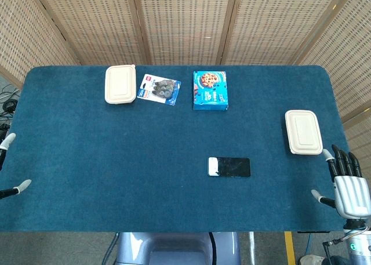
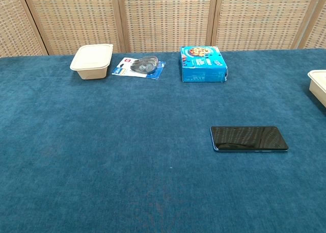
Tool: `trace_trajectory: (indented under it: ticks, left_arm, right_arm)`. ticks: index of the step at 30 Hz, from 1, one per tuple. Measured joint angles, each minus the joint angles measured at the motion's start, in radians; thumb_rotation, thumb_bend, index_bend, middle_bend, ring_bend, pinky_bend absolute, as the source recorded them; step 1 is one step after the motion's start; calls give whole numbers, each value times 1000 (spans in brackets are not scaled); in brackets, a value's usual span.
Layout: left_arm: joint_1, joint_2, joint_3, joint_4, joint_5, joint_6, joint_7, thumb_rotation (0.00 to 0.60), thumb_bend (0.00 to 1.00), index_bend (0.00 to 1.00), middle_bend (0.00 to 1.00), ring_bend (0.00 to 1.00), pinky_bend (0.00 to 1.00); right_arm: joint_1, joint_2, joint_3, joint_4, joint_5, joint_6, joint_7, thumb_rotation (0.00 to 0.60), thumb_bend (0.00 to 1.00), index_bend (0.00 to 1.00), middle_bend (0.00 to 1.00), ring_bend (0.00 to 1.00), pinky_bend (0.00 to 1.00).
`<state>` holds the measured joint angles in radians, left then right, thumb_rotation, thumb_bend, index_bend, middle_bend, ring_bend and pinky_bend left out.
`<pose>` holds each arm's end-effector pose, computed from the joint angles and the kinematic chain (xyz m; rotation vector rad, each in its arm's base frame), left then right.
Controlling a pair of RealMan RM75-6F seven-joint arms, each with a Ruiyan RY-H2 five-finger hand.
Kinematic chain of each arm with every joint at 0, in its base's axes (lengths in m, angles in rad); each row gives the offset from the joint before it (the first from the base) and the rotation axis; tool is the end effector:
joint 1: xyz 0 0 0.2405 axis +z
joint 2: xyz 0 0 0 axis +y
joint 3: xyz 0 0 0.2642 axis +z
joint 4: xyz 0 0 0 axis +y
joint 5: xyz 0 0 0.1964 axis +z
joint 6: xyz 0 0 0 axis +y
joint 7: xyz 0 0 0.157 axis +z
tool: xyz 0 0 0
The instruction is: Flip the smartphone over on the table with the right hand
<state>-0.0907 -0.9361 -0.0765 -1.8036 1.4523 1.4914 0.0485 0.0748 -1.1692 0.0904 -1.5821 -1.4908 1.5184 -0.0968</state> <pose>-0.2873 0.1976 0.2222 -1.3542 -0.8626 -0.8872 -0.3128 -0.1981 0.1731 1.3502 -0.8049 0.8820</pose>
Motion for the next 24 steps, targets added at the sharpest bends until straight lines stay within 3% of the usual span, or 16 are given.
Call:
trace_trajectory:
  ticks: [9,12,16,24]
  left_arm:
    - [-4,8,1,3,-3,-12,-25,600,0,0,0,0,0]
    - [-6,7,-2,8,-9,-15,-30,600,0,0,0,0,0]
    - [-12,6,-3,9,-18,-30,-31,600,0,0,0,0,0]
    - [-38,-5,-21,22,-78,-77,-15,600,0,0,0,0,0]
  right_arm:
    - [23,-12,-15,9,-19,-47,17,600,0,0,0,0,0]
    - [56,-10,-12,-2,-24,-96,37,600,0,54,0,0,0]
    - [136,-8,16,-30,-23,-191,49,600,24,166,0,0,0]
    - [335,-36,100,-123,89,-423,-62,600,55,175,0,0,0]
